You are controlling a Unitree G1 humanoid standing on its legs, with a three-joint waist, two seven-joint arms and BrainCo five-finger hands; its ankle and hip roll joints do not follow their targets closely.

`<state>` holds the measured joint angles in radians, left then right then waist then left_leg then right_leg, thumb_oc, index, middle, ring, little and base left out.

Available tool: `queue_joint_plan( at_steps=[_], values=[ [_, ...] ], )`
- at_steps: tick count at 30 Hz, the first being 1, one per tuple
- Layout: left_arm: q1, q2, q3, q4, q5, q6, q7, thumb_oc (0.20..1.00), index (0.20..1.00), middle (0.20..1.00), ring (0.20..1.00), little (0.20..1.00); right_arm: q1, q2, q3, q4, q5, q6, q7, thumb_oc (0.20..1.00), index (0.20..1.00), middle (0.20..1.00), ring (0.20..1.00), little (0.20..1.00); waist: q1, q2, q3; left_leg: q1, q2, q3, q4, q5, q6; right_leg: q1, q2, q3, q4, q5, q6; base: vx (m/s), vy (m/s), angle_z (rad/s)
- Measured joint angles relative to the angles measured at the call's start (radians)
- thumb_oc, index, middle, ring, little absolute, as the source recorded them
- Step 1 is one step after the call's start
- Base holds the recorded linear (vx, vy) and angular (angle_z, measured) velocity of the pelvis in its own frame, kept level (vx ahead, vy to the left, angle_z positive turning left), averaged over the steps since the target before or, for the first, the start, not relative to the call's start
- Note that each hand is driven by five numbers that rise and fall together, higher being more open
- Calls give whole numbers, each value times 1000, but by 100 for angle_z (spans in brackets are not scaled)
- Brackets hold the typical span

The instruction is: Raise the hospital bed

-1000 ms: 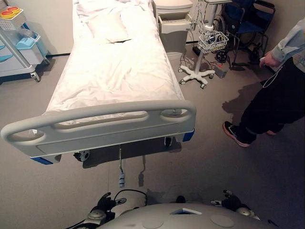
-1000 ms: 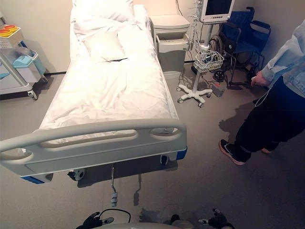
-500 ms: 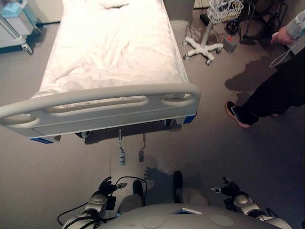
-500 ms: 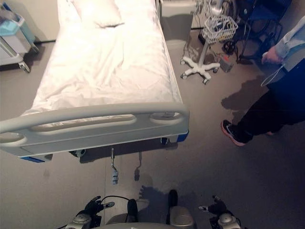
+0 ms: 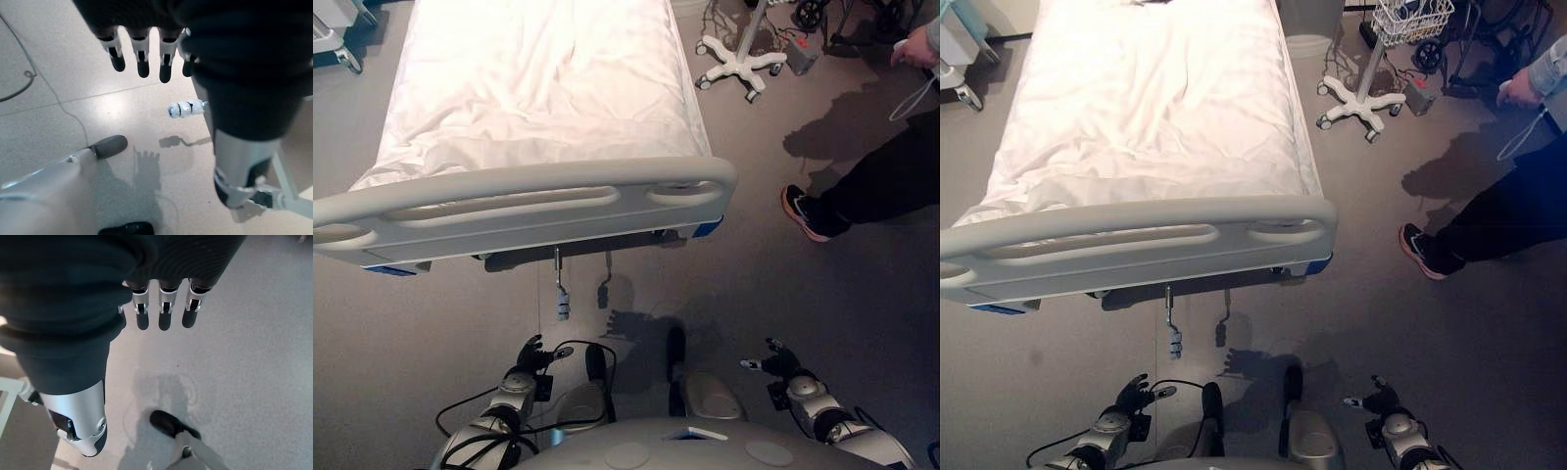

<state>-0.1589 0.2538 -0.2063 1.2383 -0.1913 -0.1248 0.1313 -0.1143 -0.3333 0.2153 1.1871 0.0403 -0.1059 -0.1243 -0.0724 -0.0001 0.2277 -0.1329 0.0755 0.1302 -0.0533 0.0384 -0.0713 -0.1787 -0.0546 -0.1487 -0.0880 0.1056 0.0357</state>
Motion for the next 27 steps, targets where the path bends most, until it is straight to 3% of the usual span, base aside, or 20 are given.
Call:
queue_joint_plan(
  at_steps=[11,23,25,27],
  values=[
    [-266,74,-51,-66,-78,-18,63,1000,1000,1000,1000,1000,-198,-34,42,-146,40,-20,-40,1000,1000,1000,1000,1000,-50,-30,176,-245,-3,-8,72,31,4,-256,-3,2,102,20,-18,-110,-15,1],
    [-479,222,-84,-90,-119,-19,114,1000,1000,1000,1000,1000,-248,-96,93,-334,73,-66,-66,1000,1000,1000,1000,1000,-109,-62,214,-498,4,-22,140,40,2,-524,-14,12,202,10,-19,-50,-24,0],
    [-527,249,-85,-95,-120,-19,119,1000,1000,1000,1000,1000,-252,-111,93,-353,74,-67,-68,1000,1000,1000,1000,1000,-110,-74,230,-544,4,-22,146,53,2,-570,-14,12,208,26,-40,-8,-18,0],
    [-546,267,-86,-96,-119,-21,134,1000,1000,1000,1000,1000,-249,-111,98,-364,83,-68,-68,1000,1000,1000,1000,1000,-113,-84,249,-556,5,-24,152,53,0,-581,-13,8,209,27,-41,-6,-16,0]
  ],
)
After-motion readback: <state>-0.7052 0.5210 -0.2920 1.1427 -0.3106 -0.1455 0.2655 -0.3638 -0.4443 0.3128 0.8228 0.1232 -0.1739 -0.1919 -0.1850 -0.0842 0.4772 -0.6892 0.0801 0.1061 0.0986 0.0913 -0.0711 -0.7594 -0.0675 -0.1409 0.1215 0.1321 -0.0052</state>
